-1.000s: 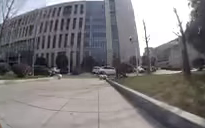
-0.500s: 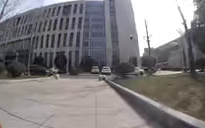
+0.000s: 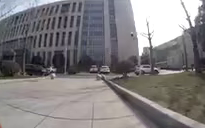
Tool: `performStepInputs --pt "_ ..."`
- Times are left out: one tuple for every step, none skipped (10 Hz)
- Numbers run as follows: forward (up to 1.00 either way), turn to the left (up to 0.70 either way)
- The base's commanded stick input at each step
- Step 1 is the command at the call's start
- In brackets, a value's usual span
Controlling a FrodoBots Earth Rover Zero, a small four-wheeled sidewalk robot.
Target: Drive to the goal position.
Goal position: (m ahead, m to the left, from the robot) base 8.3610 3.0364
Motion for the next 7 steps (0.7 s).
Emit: performStepInputs --pt "1.00 0.00" --pt "1.00 0.00" --pt "1.00 0.00" --pt "1.00 0.00" --pt "1.00 0.00" --pt "1.00 0.00" --pt "1.00 0.00"
